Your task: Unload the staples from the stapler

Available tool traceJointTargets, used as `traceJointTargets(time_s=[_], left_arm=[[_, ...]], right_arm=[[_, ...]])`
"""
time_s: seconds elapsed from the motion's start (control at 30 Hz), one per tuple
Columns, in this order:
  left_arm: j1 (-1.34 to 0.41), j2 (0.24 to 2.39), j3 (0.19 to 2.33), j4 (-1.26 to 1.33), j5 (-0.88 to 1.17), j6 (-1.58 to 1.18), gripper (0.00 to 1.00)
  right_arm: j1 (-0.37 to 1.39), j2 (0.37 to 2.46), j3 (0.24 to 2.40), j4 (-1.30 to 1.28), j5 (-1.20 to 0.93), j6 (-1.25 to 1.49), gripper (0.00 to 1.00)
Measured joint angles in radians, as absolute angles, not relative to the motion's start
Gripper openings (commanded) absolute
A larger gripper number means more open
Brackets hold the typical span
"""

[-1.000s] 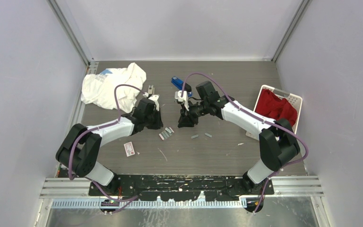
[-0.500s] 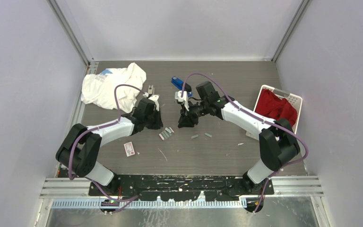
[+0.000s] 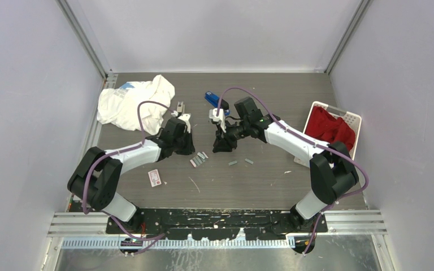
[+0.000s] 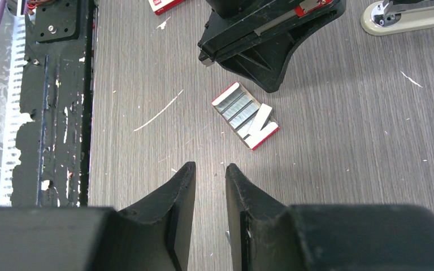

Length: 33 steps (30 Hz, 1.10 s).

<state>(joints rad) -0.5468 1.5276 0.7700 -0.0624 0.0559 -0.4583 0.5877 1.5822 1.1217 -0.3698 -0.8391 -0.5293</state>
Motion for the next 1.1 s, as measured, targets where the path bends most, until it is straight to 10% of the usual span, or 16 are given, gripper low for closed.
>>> traceJointTargets(time_s=[1.1], left_arm=[[-0.582, 1.575, 0.82, -0.104, -0.001, -0.421, 0.05]], right_arm=[[0.588, 1.582, 1.122, -0.37, -0.839, -0.529, 0.32]])
